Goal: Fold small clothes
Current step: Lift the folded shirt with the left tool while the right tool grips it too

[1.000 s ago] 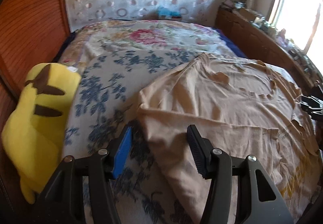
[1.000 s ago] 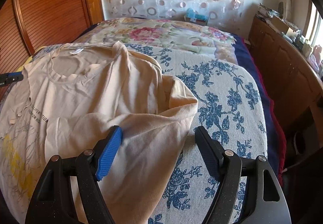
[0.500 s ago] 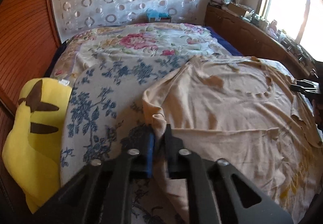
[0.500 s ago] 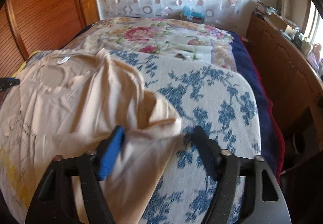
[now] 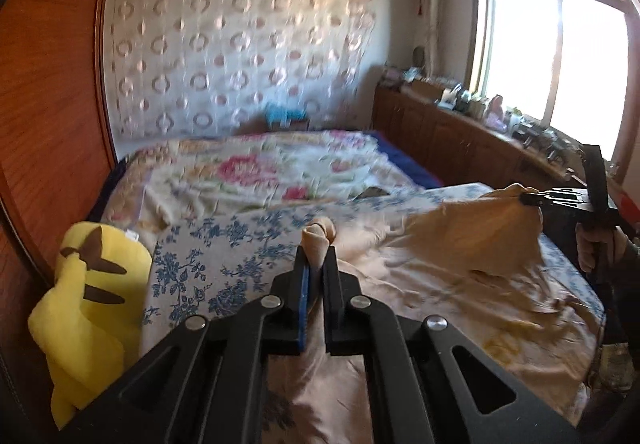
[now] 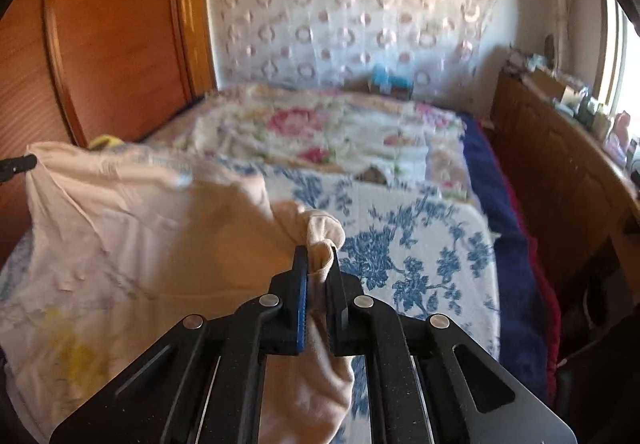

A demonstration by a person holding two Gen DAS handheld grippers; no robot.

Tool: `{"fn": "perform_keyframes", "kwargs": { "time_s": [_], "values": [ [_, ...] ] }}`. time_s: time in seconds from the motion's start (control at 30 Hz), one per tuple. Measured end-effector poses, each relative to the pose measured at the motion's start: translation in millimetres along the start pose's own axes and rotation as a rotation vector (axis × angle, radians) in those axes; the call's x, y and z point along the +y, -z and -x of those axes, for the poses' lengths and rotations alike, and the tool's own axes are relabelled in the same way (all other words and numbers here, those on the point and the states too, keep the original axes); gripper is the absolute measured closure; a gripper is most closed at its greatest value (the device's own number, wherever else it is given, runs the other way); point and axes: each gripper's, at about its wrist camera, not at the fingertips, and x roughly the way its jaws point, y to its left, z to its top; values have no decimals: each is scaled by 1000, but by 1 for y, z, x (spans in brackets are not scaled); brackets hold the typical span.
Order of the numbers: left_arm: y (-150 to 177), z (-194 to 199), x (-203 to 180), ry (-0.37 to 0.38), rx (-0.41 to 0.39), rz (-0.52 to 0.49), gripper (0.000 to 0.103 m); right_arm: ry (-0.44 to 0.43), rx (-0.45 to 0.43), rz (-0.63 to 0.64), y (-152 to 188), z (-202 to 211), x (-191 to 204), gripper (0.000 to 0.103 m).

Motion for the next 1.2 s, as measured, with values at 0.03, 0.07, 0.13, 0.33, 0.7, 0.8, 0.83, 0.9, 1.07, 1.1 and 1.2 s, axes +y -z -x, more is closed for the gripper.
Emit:
{"fn": "perform_keyframes", "kwargs": {
  "time_s": [0.03,0.07,0.13,0.33,0.7,0.8,0.83,0.9,1.07,1.1,1.2],
  "values": [
    [2,8,-5,4,-9,-5,102,-7,-15,1,0,10,3,99],
    [4,18,-11,7,-20,-12,102,-13,-30,3,2,21,7,99],
    [13,40,-21,15,-33,-34,102,-23,-62,9,9,49,17,99],
    [37,89,-32,-1,-47,-40,102,-29,-75,48,39,112,38,99],
    [105,140,-43,-66,47,10,99,-86,-9,16,113,199,54,99],
    [112,135,-36,-75,67,32,93,-90,70,5,136,193,56,99],
    [113,133,-33,-75,72,41,91,-81,94,1,142,190,55,99],
    [116,133,-30,-74,79,55,84,-73,118,-12,149,182,51,97],
    [117,124,-29,-79,111,27,64,-51,95,5,144,181,47,76],
    [118,118,-30,-80,127,17,63,-48,87,10,143,183,47,66],
    [120,100,-30,-69,165,5,57,-47,56,-3,134,180,44,45]
  ]
}}
